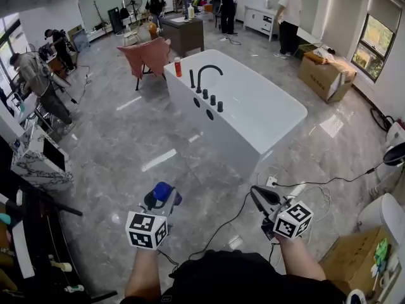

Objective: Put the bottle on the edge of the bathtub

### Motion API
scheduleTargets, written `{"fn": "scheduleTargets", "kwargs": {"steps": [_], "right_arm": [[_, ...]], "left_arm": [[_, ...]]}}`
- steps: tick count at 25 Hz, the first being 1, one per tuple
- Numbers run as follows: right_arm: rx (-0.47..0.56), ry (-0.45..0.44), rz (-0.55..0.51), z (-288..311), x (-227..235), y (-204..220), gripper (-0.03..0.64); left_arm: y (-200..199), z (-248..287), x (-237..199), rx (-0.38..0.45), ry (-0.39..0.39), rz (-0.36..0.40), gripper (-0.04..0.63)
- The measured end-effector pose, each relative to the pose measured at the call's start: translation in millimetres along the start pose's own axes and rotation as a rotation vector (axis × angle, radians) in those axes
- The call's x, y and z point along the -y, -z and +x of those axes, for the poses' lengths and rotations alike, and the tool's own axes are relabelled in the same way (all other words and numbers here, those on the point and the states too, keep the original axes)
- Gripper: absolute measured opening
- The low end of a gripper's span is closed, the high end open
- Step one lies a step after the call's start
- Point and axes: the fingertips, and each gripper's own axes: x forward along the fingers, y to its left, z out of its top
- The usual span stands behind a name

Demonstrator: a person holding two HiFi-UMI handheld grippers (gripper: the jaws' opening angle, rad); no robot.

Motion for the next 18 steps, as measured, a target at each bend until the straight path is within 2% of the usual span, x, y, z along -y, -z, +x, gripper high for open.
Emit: {"fn": "scheduleTargets", "kwargs": {"steps": [10,18], "right_arm": [[-0.018,-0.102,0.08,36.5,-42.1,9.8,0.011],[-0.052,-0.14,0.087,76.5,-29.0,11.6,0.011]], "left_arm": [[4.7,-9.1,-20.1,0.002,0.01,-0.007,0.156],[17.6,2.5,-49.2,-0.02,-0.03,-0.046,0.156]]}}
